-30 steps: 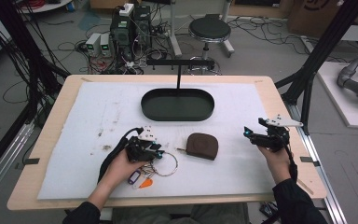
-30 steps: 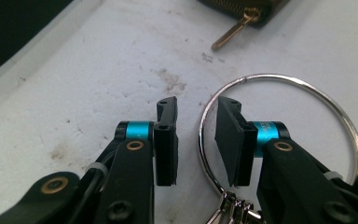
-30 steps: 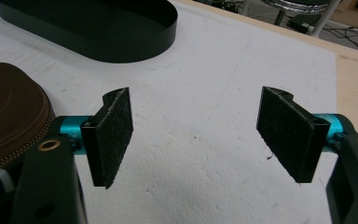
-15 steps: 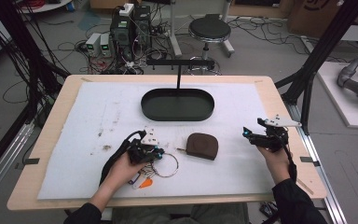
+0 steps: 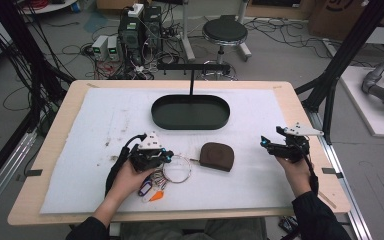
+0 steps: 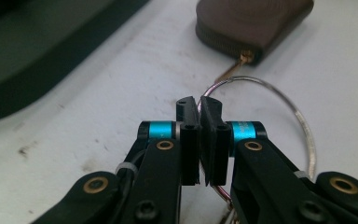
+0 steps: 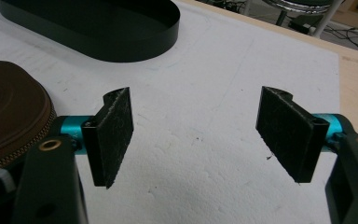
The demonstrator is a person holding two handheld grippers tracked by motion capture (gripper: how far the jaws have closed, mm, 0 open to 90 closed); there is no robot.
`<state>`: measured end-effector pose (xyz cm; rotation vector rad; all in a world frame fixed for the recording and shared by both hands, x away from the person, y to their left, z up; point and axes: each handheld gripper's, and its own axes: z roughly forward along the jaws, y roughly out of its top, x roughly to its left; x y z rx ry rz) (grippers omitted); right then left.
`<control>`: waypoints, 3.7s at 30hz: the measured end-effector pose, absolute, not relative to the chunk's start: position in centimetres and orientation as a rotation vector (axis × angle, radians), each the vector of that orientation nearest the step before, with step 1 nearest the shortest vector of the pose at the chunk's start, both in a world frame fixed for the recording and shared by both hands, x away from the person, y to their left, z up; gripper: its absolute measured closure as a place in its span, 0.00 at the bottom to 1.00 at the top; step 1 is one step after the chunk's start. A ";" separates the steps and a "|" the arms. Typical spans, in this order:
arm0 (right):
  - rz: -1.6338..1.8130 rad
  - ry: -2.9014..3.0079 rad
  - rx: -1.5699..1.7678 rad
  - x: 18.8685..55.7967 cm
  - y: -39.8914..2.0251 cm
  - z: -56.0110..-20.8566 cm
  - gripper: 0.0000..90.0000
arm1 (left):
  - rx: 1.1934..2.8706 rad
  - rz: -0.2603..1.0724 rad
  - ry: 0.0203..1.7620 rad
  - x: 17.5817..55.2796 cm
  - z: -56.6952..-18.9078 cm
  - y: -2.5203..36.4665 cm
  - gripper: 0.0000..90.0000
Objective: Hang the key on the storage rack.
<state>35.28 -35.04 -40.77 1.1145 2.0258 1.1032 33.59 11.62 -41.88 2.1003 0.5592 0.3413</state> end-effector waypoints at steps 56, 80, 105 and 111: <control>1.109 2.036 1.108 35.4 -35.1 -40.9 0.31 | 1.971 0.231 0.410 31.5 -40.2 12.7 0.96; 1.102 2.032 1.112 35.6 -35.0 -40.9 0.31 | 1.836 0.405 0.426 32.1 -35.1 14.6 0.96; 1.114 2.032 1.112 35.8 -35.1 -41.0 0.31 | 1.768 0.516 0.487 36.1 -29.7 14.2 0.96; 1.114 2.029 1.110 35.8 -35.1 -41.0 0.31 | 1.745 0.546 0.507 37.2 -28.7 14.4 0.96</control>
